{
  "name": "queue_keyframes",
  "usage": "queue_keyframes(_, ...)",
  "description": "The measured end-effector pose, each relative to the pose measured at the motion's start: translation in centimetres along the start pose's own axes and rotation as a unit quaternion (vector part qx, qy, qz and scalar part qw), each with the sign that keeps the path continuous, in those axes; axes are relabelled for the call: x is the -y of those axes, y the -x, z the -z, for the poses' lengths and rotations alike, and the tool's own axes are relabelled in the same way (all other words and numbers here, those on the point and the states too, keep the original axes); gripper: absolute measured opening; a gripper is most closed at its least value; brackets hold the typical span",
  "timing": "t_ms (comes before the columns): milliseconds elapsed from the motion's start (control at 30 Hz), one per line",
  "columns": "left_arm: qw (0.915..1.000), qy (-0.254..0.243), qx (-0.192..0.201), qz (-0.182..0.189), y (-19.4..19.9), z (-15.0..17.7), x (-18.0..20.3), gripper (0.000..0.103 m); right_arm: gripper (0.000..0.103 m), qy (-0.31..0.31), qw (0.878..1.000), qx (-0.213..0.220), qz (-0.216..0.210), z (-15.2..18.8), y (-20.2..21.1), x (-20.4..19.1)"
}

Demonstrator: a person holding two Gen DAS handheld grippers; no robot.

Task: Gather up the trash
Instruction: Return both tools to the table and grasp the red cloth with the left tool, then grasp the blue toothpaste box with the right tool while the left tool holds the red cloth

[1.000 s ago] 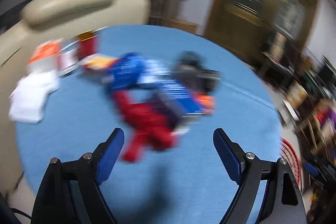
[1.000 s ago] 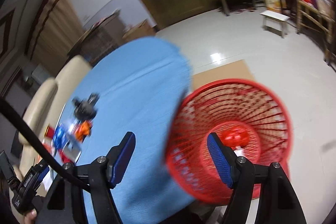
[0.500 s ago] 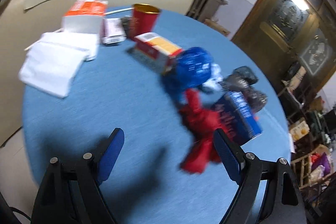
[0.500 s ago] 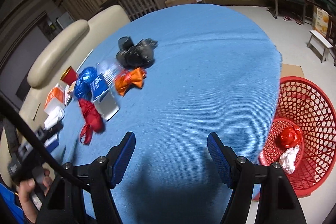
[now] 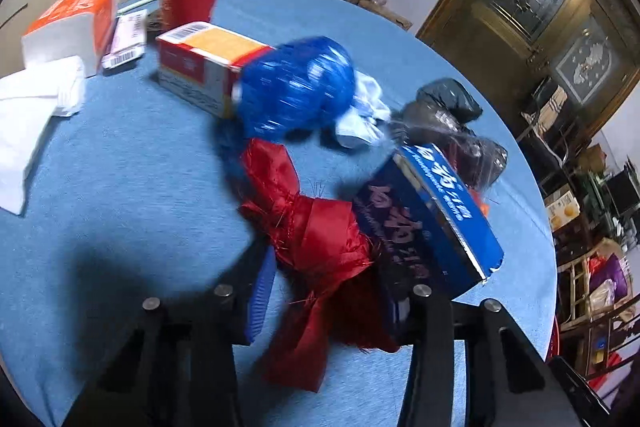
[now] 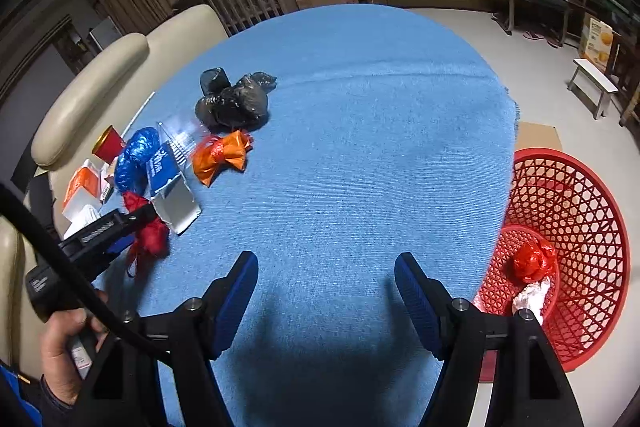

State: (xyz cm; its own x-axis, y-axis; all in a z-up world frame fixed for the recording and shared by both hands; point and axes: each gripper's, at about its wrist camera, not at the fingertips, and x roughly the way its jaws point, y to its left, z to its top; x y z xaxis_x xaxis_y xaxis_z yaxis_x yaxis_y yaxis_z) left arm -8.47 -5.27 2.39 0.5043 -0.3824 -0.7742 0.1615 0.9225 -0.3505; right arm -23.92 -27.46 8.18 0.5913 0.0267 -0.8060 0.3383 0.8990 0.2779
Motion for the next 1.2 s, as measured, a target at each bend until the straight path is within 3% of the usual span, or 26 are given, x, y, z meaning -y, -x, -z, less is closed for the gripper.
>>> queue_keyframes(200, 0.9992, 0.014, 0.027, -0.027, 2.9, -0.2, -3.4, 0.045, 0.074, 0.028, 0.999, -0.010, -0.019, -1.0, -2.1, -3.2)
queue_keyframes(500, 0.9989, 0.003, 0.011, -0.046, 2.4, 0.9, -5.7, 0.045, 0.074, 0.123, 0.989, -0.008, -0.082, -4.7, -6.7, -12.3)
queue_keyframes(633, 0.9986, -0.009, 0.012, -0.052, 2.3, 1.0, -5.4, 0.045, 0.074, 0.163, 0.984, -0.014, -0.067, -5.5, -9.6, -14.8)
queue_keyframes(700, 0.9983, -0.014, 0.013, -0.054, 2.3, 1.1, -5.3, 0.045, 0.074, 0.173, 0.981, -0.039, -0.081, -5.3, -11.3, -15.2)
queue_keyframes(733, 0.9982, -0.016, 0.013, -0.056, 2.3, 1.1, -5.2, 0.046, 0.060, 0.178, 0.979, -0.052, -0.088, -5.0, -12.0, -15.4)
queue_keyframes(800, 0.9979, -0.021, 0.012, -0.060, 2.3, 1.1, -5.1, 0.046, 0.050, 0.181, 0.976, -0.062, -0.102, -4.2, -12.4, -15.2)
queue_keyframes(1200, 0.9971, -0.052, 0.004, -0.056, 3.7, 2.9, -1.4, 0.045, 0.047, 0.119, 0.986, -0.034, -0.112, -1.7, -8.0, -9.2)
